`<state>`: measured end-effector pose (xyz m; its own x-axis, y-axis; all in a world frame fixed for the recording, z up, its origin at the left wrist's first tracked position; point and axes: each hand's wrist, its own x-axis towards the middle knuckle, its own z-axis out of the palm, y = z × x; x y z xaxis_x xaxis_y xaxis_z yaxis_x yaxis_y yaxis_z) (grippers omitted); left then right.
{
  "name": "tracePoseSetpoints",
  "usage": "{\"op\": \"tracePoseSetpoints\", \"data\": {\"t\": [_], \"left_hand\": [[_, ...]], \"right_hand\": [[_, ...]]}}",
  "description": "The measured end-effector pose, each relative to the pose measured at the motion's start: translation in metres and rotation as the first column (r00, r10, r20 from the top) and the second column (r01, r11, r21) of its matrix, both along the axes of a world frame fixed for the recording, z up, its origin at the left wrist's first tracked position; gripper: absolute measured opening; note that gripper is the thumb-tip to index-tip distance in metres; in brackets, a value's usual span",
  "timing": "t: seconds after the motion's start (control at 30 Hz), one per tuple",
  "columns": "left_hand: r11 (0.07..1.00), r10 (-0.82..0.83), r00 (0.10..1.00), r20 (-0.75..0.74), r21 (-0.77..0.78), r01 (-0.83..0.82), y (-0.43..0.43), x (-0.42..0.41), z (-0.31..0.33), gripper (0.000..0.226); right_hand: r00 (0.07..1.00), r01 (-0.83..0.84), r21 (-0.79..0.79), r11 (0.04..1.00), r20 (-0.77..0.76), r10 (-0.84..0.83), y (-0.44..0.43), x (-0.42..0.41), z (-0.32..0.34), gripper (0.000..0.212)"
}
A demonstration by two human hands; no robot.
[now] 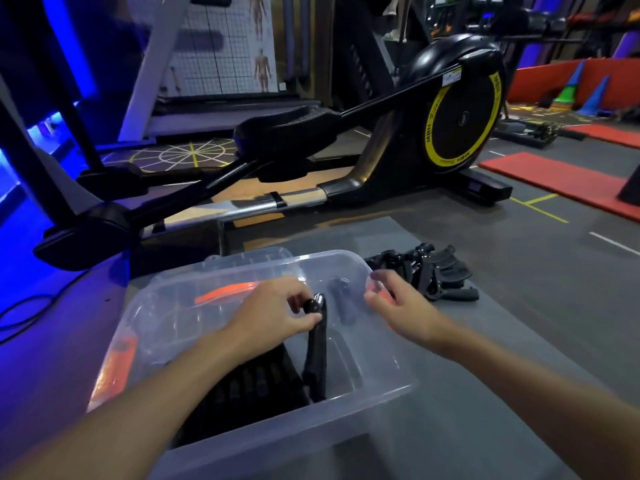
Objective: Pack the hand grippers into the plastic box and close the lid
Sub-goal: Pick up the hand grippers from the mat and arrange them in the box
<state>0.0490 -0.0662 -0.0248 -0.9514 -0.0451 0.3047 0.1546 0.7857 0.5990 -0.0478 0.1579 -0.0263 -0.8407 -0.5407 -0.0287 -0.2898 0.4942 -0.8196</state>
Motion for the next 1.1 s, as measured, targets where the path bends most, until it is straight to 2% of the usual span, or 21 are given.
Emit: {"op": "tracePoseSetpoints", "data": {"t": [0.13,0.33,0.5,0.63,0.87,1.1], "left_hand": [[0.988,0.147,0.985,0.090,0.031,-0.150,-0.008,-0.014,-0.044,0.031],[0.966,0.259,0.945,0.199,-0.053,-0.254,-0.017,-0.017,-0.073,0.027],[0.948,0.283,0.915,0.289,-0.227,-0.222,-0.030,-0.016,-0.082,0.031],[0.935,0.291,0.908,0.302,-0.291,-0.203,-0.031,-0.018,-0.085,0.032],[0.950,0.266,0.891,0.368,-0.254,-0.179,-0.035,-0.019,-0.092,0.023],[0.964,0.245,0.905,0.348,-0.188,-0.188,-0.037,-0.014,-0.097,0.016]], "right_hand": [[0.966,-0.048,0.137,0.989,-0.247,0.081,-0.001,-0.002,-0.024,0.066],[0.955,-0.072,0.138,0.988,-0.276,0.109,0.000,-0.006,-0.029,0.077],[0.946,-0.070,0.130,0.989,-0.306,0.107,-0.001,-0.006,-0.029,0.072],[0.942,-0.068,0.128,0.989,-0.318,0.105,-0.001,-0.005,-0.028,0.071],[0.945,-0.064,0.131,0.989,-0.312,0.102,-0.001,-0.004,-0.026,0.070],[0.953,-0.066,0.134,0.989,-0.285,0.102,0.000,-0.002,-0.024,0.070]]}}
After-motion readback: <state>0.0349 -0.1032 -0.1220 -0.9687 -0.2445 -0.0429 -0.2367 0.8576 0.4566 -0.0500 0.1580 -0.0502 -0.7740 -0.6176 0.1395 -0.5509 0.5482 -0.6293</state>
